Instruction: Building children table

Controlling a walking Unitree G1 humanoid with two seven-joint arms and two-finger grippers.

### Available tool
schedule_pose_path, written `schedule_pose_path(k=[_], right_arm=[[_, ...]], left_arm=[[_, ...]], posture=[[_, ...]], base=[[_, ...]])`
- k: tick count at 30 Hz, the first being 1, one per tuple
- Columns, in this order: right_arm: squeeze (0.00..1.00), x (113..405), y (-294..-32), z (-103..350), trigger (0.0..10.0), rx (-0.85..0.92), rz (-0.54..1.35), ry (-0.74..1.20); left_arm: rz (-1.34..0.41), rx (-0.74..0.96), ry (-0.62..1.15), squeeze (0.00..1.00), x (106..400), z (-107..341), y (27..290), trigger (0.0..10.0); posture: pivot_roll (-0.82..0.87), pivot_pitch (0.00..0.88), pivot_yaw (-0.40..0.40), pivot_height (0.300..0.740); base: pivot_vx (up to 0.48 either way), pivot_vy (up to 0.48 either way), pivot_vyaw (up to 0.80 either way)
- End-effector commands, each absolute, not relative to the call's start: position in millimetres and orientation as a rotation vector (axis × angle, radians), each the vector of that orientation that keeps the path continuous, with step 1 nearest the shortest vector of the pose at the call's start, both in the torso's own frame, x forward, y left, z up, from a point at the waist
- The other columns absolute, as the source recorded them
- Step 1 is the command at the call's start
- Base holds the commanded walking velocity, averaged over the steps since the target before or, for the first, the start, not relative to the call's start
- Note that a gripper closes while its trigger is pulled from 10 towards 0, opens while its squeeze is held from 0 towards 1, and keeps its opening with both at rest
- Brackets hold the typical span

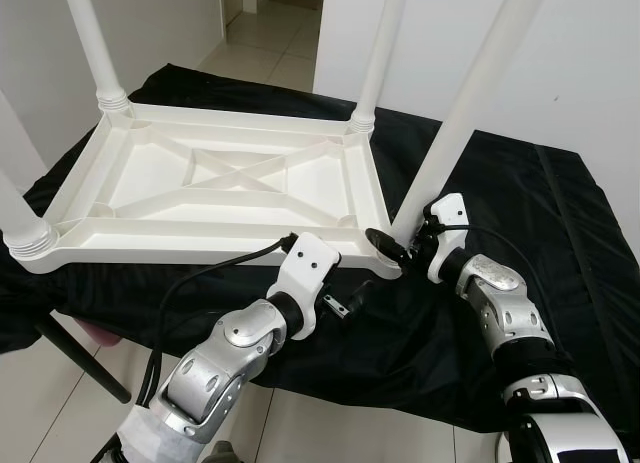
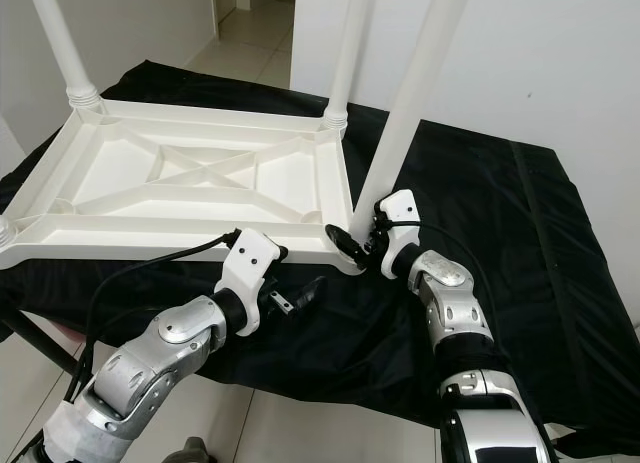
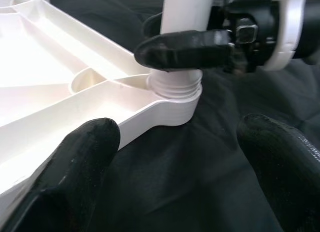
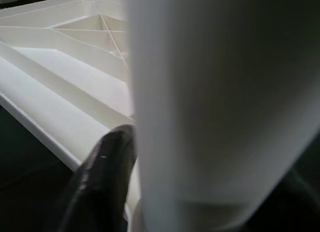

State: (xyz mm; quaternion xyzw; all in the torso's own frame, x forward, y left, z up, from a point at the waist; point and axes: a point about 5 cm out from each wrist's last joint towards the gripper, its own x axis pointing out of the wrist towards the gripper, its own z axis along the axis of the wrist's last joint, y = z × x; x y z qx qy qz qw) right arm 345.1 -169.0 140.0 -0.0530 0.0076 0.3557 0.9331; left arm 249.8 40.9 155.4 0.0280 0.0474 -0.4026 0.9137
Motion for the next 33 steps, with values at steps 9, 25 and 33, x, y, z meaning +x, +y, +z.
schedule_pose_path(k=[9,25,33], right_arm=[[0.00,345.2,-174.3,128.4,0.0,-0.065,0.739,0.069],[0.00,343.1,-159.9,130.9,10.0,-0.074,0.441,0.016],[0.00,329.1,-140.7,127.5,10.0,0.004,0.131,0.014]], left_arm=[[-0.964,0.034,0.120,0.00,239.8,154.4,32.9,10.0],[-0.954,0.032,0.117,0.00,242.4,155.1,33.2,10.0],[-0.960,0.032,0.112,0.00,245.5,156.7,32.8,10.0]], posture=[[0.18,0.045,-0.090,0.740],[0.16,0.043,-0.092,0.740],[0.15,0.038,-0.077,0.740]], base=[[0.000,0.000,0.00],[0.000,0.000,0.00],[0.000,0.000,0.00]])
